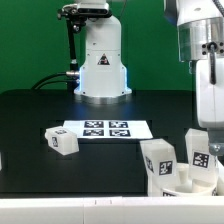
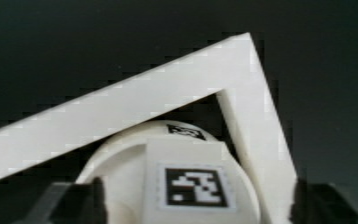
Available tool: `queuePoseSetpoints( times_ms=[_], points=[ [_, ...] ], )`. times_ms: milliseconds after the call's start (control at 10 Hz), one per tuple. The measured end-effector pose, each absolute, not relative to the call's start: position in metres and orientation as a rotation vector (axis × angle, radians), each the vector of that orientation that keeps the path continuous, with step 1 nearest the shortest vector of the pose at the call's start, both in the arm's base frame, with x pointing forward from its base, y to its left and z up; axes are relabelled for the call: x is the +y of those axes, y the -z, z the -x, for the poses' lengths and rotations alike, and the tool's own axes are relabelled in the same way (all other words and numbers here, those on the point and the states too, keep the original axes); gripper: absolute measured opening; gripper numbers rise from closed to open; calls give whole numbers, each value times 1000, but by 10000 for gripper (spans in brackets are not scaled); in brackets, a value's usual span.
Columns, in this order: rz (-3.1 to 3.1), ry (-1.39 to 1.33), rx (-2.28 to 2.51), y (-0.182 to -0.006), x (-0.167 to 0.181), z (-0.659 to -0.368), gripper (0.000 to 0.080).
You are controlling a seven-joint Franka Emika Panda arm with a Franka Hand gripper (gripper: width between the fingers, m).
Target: Assemble stool
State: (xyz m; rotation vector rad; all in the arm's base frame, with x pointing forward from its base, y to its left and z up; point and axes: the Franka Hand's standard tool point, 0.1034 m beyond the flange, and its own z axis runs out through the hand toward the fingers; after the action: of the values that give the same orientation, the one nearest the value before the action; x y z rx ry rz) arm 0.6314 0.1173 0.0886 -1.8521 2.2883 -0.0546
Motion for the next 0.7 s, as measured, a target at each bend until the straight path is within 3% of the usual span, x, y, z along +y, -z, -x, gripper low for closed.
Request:
queuePoseSetpoints(
  times_ms=[200,700],
  points=[
    [2245,36,1954,-97,122,-624,641],
    [2591,64,1505,-99,125,-621,649]
  ],
)
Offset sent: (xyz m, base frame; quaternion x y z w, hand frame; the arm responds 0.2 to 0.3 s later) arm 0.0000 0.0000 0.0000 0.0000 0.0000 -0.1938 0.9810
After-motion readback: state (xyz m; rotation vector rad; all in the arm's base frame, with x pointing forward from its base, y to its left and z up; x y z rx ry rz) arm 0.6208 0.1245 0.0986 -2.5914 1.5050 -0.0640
